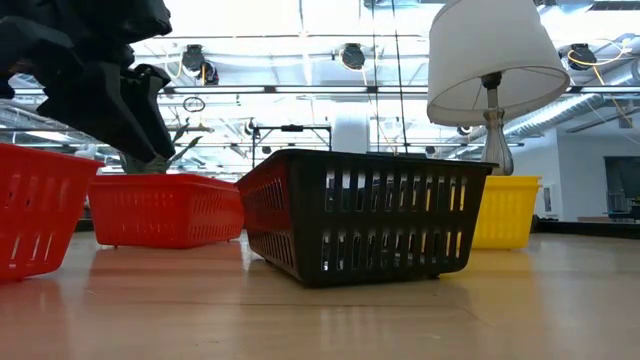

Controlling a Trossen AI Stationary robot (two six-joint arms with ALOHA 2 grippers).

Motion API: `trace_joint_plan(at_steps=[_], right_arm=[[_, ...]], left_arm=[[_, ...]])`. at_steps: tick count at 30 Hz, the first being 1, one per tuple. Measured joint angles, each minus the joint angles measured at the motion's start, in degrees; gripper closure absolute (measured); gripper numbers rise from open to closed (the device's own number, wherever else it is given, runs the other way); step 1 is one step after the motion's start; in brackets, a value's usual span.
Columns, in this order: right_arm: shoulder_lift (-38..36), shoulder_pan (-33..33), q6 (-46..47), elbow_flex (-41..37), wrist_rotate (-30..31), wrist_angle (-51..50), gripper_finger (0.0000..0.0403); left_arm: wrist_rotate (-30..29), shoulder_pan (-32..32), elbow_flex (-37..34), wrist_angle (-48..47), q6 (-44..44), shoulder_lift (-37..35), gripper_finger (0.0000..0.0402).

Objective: Stack baskets by color
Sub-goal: Stack the top red basket on the middle red basket

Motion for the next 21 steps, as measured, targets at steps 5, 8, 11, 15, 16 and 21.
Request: trace_joint_plan(at_steps=[5,8,11,15,16,21], right_arm=[[0.00,0.00,0.00,0.00,-0.22,-0.35,0.0137],[0.02,0.00,0.02,0.00,-0.23,-0.41,0.0137],[0.02,0.00,0.04,0.00,-0.24,-0.39,0.0137],[0.02,0.00,0.04,0.00,-0.24,-0.39,0.0137],[0.02,0.00,0.04,0.00,-0.24,-0.39,0.0137],[0.02,0.00,0.02,0.00,-0.24,-0.41,0.0137]], left_arm=[[2.48,0.12,0.01,-0.13,-0.49,0.00,0.0220],[2.46,0.14,-0.20,-0.10,-0.49,0.00,0.0237],[2.49,0.17,-0.79,-0.26,0.07,0.00,0.0263],[2.97,0.17,-1.62,-0.20,0.14,0.00,0.0292],[2.98,0.17,-1.82,-0.21,0.19,0.00,0.0296],[2.99,0.70,-2.55,-0.26,-0.58,0.00,0.0303]])
